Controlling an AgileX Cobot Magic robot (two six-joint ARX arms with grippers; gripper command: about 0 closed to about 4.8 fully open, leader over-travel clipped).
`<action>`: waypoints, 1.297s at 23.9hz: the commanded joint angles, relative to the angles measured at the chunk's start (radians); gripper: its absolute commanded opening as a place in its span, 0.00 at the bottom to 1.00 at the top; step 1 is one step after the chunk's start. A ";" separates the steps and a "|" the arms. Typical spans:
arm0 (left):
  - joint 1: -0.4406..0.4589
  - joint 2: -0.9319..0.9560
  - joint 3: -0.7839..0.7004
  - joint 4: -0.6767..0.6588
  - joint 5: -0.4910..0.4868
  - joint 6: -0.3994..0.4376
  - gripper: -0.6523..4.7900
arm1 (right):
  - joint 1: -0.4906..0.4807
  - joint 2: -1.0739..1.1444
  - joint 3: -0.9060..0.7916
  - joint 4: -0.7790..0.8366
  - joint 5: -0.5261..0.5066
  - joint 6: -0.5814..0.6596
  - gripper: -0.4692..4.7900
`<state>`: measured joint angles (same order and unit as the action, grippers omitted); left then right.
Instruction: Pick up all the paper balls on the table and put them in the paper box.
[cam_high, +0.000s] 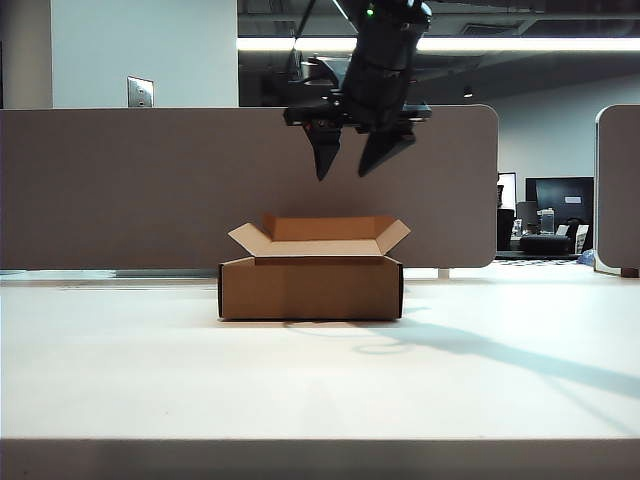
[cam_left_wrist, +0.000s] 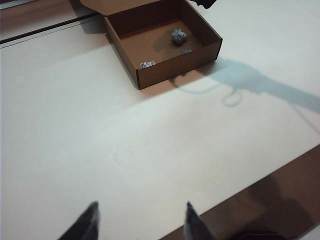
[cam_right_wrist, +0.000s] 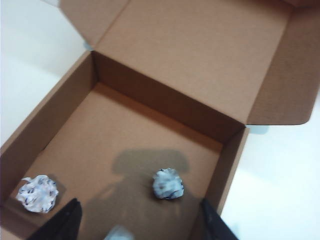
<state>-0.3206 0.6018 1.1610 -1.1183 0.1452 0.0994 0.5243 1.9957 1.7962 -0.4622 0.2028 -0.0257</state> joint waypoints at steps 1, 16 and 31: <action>0.001 -0.001 0.001 0.013 -0.003 -0.003 0.51 | 0.002 -0.016 0.004 0.009 -0.007 -0.001 0.70; 0.001 -0.168 0.000 -0.032 -0.006 -0.006 0.11 | 0.003 -0.503 -0.117 -0.239 -0.003 0.031 0.24; 0.001 -0.200 -0.431 0.442 -0.062 -0.007 0.11 | 0.003 -1.369 -0.724 -0.272 0.106 0.033 0.17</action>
<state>-0.3202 0.4026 0.7570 -0.6926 0.0853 0.0959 0.5266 0.6559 1.1103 -0.7422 0.2810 0.0120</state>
